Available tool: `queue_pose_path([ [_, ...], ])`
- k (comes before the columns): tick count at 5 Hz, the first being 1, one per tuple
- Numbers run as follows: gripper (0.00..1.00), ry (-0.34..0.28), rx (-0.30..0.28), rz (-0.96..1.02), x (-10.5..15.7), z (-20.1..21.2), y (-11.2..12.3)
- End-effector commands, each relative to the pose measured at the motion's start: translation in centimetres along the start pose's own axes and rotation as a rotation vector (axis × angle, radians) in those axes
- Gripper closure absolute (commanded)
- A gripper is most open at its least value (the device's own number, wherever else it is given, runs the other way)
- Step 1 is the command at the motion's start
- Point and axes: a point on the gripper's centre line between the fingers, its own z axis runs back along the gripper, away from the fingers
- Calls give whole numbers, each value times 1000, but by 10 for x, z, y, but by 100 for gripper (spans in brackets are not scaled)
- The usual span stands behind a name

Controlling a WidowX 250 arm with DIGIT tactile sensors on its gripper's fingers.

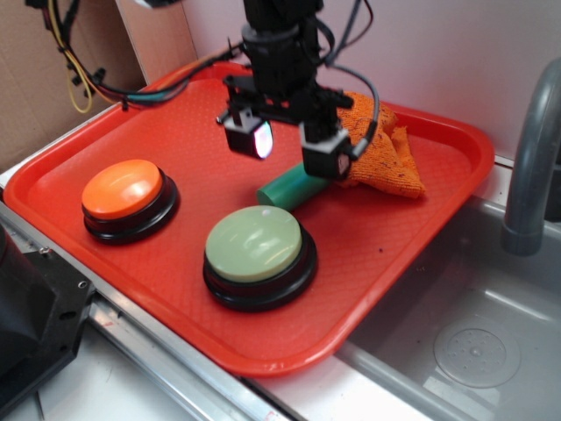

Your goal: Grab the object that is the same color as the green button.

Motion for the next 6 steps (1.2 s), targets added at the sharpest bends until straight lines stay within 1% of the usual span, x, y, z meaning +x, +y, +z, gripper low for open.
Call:
queue_pose_path([
  [1, 0, -8, 13, 30, 13, -22, -6],
  [2, 100, -28, 8, 51, 12, -21, -7],
  [3, 100, -48, -11, 54, 10, -4, 1],
  [4, 100, -70, 2, 52, 10, 14, 10],
  [5, 100, -108, 12, 27, 13, 46, 29],
  [6, 100, -124, 15, 32, 18, 79, 56],
])
